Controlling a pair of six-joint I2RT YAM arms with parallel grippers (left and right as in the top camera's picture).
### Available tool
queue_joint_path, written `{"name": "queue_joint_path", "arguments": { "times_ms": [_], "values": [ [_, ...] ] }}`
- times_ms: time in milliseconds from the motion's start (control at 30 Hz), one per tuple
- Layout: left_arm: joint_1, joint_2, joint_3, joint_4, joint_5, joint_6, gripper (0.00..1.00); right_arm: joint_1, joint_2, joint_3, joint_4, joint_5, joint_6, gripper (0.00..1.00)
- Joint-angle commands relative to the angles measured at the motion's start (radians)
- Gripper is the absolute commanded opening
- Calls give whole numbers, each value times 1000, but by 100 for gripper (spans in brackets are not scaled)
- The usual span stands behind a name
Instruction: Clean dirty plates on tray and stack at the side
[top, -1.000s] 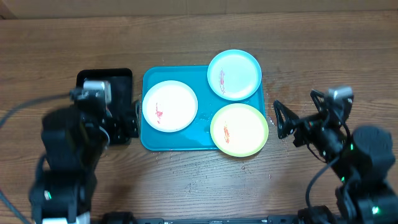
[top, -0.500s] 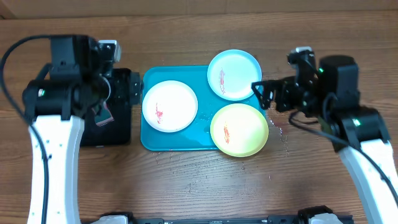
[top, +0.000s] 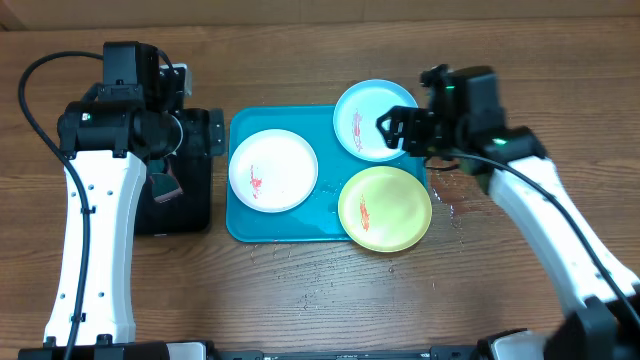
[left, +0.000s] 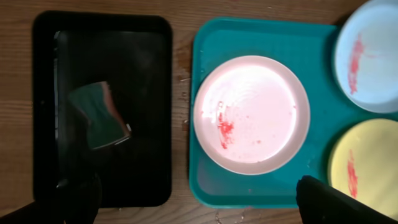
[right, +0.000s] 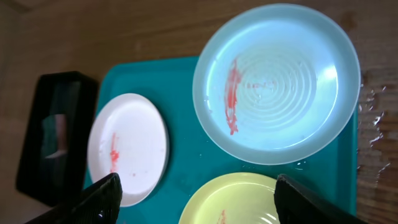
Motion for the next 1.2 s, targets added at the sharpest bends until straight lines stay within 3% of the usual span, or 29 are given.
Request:
{"name": "queue_joint_path", "arguments": {
  "times_ms": [0,167,367,633,833,1167],
  "values": [
    [-1,-2,27,-1,-109,-79,99,47,62,75,7,121,77,78],
    [10,3,26,-6,-203,-123,100,128,190,143,16,122,101,73],
    [79,7,26,-34,-205,-121,100,223,288,156,52,174,197,61],
    [131,98,26,-39,-209,-31,89,315,398,156,130,227,237,51],
    [131,199,26,-39,-209,-45,79,349,468,156,166,228,237,44],
    [135,231,26,-19,-244,-119,79,356,544,156,200,241,237,25]
  ]
}}
